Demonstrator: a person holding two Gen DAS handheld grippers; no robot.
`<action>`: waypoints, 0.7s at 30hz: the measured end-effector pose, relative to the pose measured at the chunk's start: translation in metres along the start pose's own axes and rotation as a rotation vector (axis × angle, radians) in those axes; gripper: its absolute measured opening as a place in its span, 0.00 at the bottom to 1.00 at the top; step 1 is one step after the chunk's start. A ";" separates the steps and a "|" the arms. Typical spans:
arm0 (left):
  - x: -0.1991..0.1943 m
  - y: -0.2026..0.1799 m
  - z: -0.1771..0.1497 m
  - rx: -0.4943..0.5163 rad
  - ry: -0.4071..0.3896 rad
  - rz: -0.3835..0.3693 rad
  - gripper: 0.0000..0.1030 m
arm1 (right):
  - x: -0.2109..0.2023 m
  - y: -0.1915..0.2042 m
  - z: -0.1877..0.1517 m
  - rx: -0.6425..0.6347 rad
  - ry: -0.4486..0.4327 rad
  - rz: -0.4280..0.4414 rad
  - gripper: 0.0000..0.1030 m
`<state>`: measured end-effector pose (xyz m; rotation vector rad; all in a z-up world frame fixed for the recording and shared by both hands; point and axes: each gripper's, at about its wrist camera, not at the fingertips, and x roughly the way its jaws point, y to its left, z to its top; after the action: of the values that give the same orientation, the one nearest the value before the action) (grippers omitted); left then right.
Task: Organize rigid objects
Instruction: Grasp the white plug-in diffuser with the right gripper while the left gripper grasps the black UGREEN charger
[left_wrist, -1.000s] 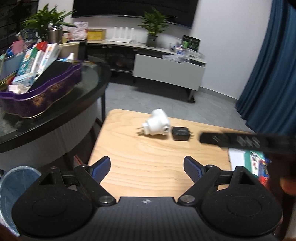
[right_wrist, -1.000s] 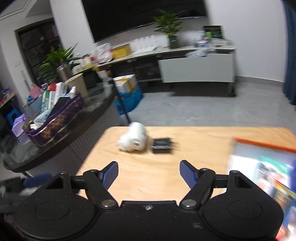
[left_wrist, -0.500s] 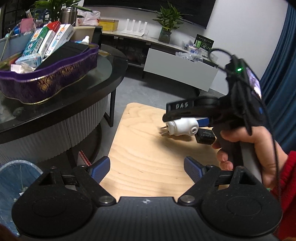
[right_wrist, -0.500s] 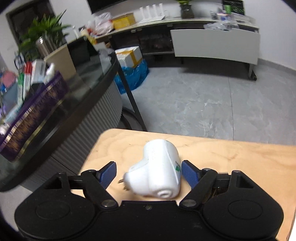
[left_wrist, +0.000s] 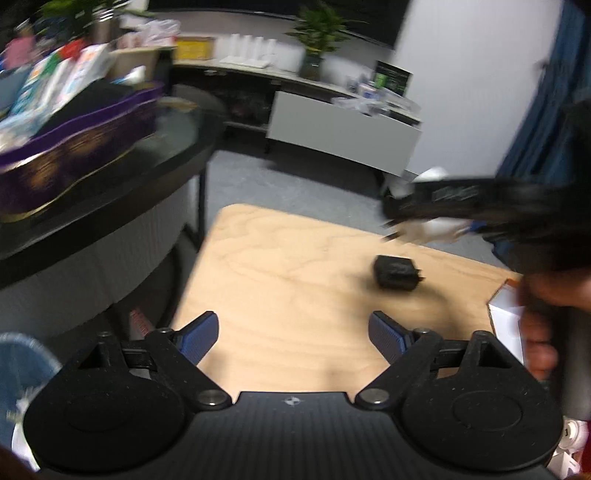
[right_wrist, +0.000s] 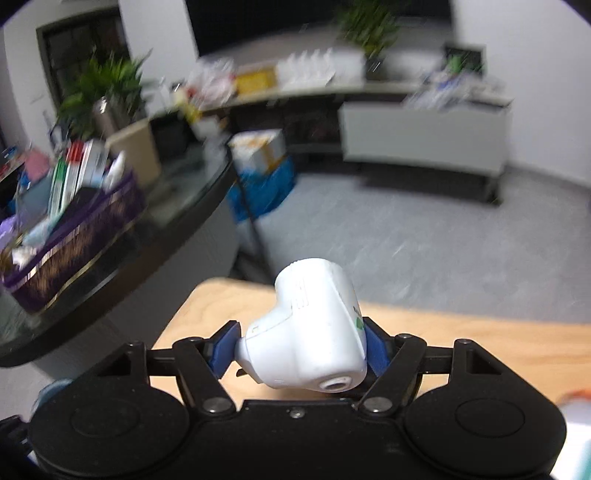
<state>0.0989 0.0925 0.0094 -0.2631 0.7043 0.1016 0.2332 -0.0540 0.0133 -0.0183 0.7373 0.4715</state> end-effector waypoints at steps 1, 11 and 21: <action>0.005 -0.008 0.003 0.016 -0.011 -0.008 0.94 | -0.015 -0.011 0.001 0.019 -0.020 -0.011 0.81; 0.090 -0.075 0.017 0.292 -0.034 -0.049 1.00 | -0.118 -0.081 -0.028 0.118 -0.133 -0.061 0.81; 0.123 -0.092 0.012 0.236 -0.015 0.005 1.00 | -0.125 -0.101 -0.045 0.176 -0.160 -0.050 0.81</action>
<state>0.2159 0.0075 -0.0433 -0.0346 0.6946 0.0241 0.1668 -0.2038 0.0463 0.1632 0.6173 0.3545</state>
